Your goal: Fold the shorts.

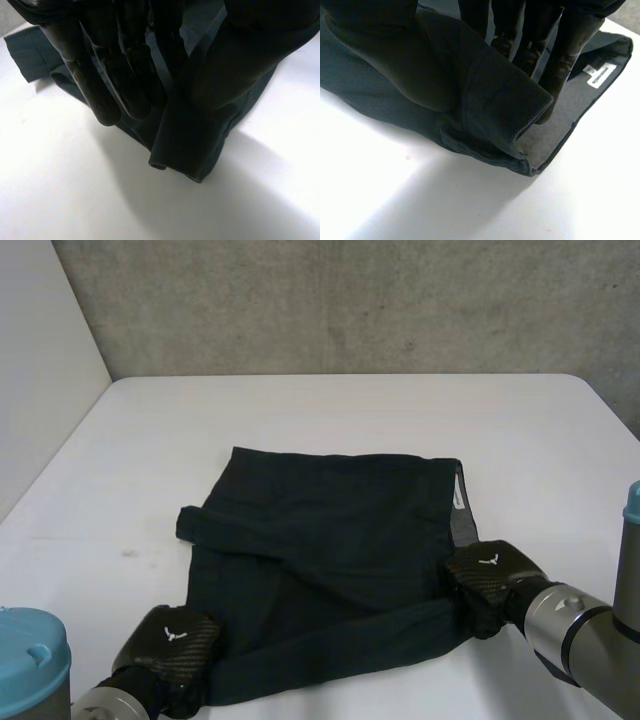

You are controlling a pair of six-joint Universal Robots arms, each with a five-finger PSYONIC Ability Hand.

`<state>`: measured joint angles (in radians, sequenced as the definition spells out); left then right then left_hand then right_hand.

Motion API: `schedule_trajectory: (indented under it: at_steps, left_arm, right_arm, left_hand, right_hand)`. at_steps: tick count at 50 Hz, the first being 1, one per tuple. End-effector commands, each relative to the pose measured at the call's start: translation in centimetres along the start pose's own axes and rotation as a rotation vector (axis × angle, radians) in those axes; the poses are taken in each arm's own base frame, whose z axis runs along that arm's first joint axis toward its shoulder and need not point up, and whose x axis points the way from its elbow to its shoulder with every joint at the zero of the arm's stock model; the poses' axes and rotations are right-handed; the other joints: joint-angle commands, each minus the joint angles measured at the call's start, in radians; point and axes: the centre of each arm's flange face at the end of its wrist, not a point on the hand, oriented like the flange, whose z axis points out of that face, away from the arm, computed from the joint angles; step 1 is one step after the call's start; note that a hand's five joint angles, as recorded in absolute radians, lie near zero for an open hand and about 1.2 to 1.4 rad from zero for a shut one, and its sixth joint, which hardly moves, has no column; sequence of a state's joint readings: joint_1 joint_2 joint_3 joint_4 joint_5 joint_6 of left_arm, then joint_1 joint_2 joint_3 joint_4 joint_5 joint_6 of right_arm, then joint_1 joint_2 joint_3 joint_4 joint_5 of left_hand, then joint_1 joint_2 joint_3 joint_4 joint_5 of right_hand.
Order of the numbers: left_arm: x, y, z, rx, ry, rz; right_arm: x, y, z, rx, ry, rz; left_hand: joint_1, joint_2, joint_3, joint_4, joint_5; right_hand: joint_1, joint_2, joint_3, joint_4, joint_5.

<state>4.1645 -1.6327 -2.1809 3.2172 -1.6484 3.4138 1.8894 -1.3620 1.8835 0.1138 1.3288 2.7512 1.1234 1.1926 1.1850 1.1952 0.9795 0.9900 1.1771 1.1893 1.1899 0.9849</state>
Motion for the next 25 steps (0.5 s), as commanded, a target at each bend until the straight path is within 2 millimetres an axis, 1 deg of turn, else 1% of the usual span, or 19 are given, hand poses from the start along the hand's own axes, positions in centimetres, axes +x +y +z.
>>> schedule_trajectory:
  at_steps: [1, 4, 5, 6, 8, 9, 10, 12, 13, 15, 16, 17, 19, 20, 21, 22, 23, 24, 25]
  left_arm:
    - [0.1, -0.1, -0.2, 0.016, -0.001, 0.043]
    - [0.1, -0.3, -1.3, -0.002, 0.013, 0.105]
    - [0.1, -0.5, -2.0, -0.008, 0.018, 0.132]
    - [0.1, -0.6, -3.5, -0.033, 0.034, 0.196]
    - [0.1, -0.6, -5.0, -0.068, 0.059, 0.263]
    - [0.1, -0.6, -5.7, -0.083, 0.071, 0.291]
    - [0.0, -0.5, -7.1, -0.114, 0.097, 0.347]
    - [-0.1, -0.6, -8.2, -0.134, 0.111, 0.392]
    - [-0.4, -1.0, -9.0, -0.122, 0.109, 0.431]
    - [-0.7, -1.7, -9.2, -0.091, 0.092, 0.460]
    - [-0.9, -2.1, -9.1, -0.075, 0.078, 0.468]
    - [-1.5, -3.0, -8.6, -0.050, 0.043, 0.474]
    - [-2.3, -4.0, -7.8, -0.024, 0.000, 0.470]
    - [-2.6, -4.5, -7.2, -0.010, -0.021, 0.464]
    - [-3.2, -5.5, -5.6, 0.021, -0.053, 0.456]
    - [-3.5, -6.1, -4.7, 0.038, -0.070, 0.451]
    - [-3.8, -6.8, -3.6, 0.064, -0.090, 0.450]
    - [-4.2, -7.9, -2.1, 0.109, -0.123, 0.448]
    - [-4.4, -8.5, -1.3, 0.136, -0.140, 0.447]
  right_arm:
    - [-0.2, -0.4, -1.1, -0.002, -0.005, -0.011]
    - [-0.6, -0.3, -2.3, -0.041, -0.028, -0.072]
    - [-0.8, -0.2, -3.0, -0.070, -0.043, -0.129]
    - [-0.9, -0.1, -3.5, -0.088, -0.052, -0.165]
    - [-1.3, 0.2, -4.5, -0.121, -0.078, -0.238]
    - [-1.7, 0.5, -5.6, -0.154, -0.106, -0.329]
    - [-1.9, 0.7, -6.2, -0.173, -0.124, -0.377]
    - [-2.3, 1.3, -7.7, -0.230, -0.174, -0.482]
    - [-2.3, 1.4, -8.0, -0.243, -0.184, -0.505]
    - [-1.9, 1.3, -8.5, -0.265, -0.197, -0.543]
    - [-1.4, 1.0, -8.5, -0.264, -0.189, -0.548]
    - [-0.9, 0.5, -8.3, -0.249, -0.172, -0.539]
    - [-0.2, -0.5, -7.9, -0.207, -0.145, -0.509]
    - [0.4, -1.5, -7.5, -0.168, -0.128, -0.462]
    - [0.8, -2.0, -7.3, -0.148, -0.118, -0.432]
    - [1.0, -2.4, -7.0, -0.131, -0.115, -0.399]
    - [1.7, -3.1, -5.8, -0.107, -0.119, -0.334]
    - [2.0, -3.4, -5.2, -0.099, -0.122, -0.310]
    - [2.3, -3.5, -4.3, -0.095, -0.127, -0.280]
  left_hand:
    - [0.273, 0.204, 0.211, 0.201, 0.242]
    - [0.273, 0.204, 0.211, 0.201, 0.242]
    - [0.273, 0.204, 0.211, 0.201, 0.242]
    - [0.273, 0.204, 0.211, 0.201, 0.242]
    - [0.273, 0.204, 0.211, 0.201, 0.242]
    - [0.273, 0.204, 0.211, 0.201, 0.242]
    - [0.273, 0.204, 0.211, 0.201, 0.242]
    - [0.273, 0.204, 0.211, 0.201, 0.242]
    - [0.273, 0.204, 0.211, 0.201, 0.242]
    - [0.273, 0.204, 0.211, 0.201, 0.242]
    - [0.273, 0.204, 0.211, 0.201, 0.242]
    - [0.273, 0.204, 0.211, 0.201, 0.242]
    - [0.273, 0.204, 0.211, 0.201, 0.242]
    - [0.273, 0.204, 0.211, 0.201, 0.242]
    - [0.273, 0.204, 0.211, 0.201, 0.242]
    - [0.273, 0.204, 0.211, 0.201, 0.242]
    - [0.273, 0.204, 0.211, 0.201, 0.242]
    - [0.273, 0.204, 0.211, 0.201, 0.242]
    - [0.273, 0.204, 0.211, 0.201, 0.242]
  right_hand:
    - [0.406, 0.219, 0.207, 0.206, 0.237]
    - [0.406, 0.219, 0.207, 0.206, 0.237]
    - [0.406, 0.219, 0.207, 0.206, 0.237]
    - [0.406, 0.219, 0.207, 0.206, 0.237]
    - [0.406, 0.219, 0.207, 0.206, 0.237]
    - [0.406, 0.219, 0.207, 0.206, 0.237]
    - [0.406, 0.219, 0.207, 0.206, 0.237]
    - [0.406, 0.219, 0.207, 0.206, 0.237]
    - [0.406, 0.219, 0.207, 0.206, 0.237]
    - [0.406, 0.219, 0.207, 0.206, 0.237]
    - [0.406, 0.219, 0.207, 0.206, 0.237]
    - [0.406, 0.219, 0.207, 0.206, 0.237]
    - [0.406, 0.219, 0.207, 0.206, 0.237]
    - [0.406, 0.219, 0.207, 0.206, 0.237]
    - [0.406, 0.219, 0.207, 0.206, 0.237]
    - [0.406, 0.219, 0.207, 0.206, 0.237]
    - [0.406, 0.219, 0.207, 0.206, 0.237]
    - [0.406, 0.219, 0.207, 0.206, 0.237]
    - [0.406, 0.219, 0.207, 0.206, 0.237]
